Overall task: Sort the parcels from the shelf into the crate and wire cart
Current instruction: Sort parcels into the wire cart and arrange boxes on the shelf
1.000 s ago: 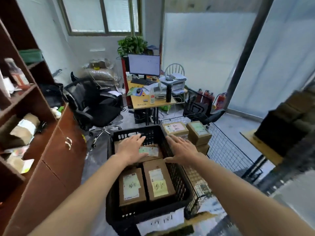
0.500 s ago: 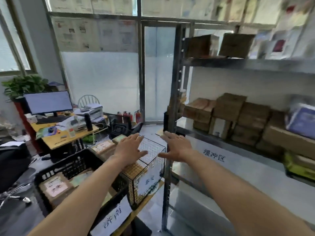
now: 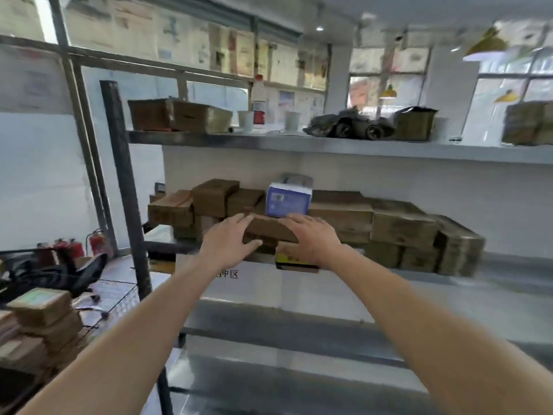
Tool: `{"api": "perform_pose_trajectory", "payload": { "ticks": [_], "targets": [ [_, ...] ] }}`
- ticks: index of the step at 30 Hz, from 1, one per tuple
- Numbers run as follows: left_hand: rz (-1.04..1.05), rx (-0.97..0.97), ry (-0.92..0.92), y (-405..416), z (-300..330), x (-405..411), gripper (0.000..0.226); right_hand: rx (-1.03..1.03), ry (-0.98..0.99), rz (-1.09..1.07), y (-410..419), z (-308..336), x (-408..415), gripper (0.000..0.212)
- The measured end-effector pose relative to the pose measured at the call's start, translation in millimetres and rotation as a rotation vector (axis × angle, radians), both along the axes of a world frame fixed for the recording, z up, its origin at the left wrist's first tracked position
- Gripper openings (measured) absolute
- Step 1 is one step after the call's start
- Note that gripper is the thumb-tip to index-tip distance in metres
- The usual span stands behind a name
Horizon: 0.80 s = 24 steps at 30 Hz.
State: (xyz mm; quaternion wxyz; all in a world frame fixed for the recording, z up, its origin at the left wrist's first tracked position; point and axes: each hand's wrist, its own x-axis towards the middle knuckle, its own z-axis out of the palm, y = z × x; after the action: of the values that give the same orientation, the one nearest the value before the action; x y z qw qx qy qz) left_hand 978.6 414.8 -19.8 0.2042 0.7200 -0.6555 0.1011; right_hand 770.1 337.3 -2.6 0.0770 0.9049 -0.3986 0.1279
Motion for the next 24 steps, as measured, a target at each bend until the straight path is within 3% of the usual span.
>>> {"api": "perform_pose_trajectory", "payload": {
  "ticks": [12, 24],
  "targets": [
    [-0.384, 0.045, 0.001, -61.5, -6.1, -305.2, 0.077, 0.024, -0.092, -0.455, 11.6, -4.0, -330.4, 0.074],
    [-0.546, 0.119, 0.090, -152.5, -30.0, -461.5, 0.077, 0.100, -0.116, -0.668, -48.1, -38.2, -492.1, 0.076]
  ]
}}
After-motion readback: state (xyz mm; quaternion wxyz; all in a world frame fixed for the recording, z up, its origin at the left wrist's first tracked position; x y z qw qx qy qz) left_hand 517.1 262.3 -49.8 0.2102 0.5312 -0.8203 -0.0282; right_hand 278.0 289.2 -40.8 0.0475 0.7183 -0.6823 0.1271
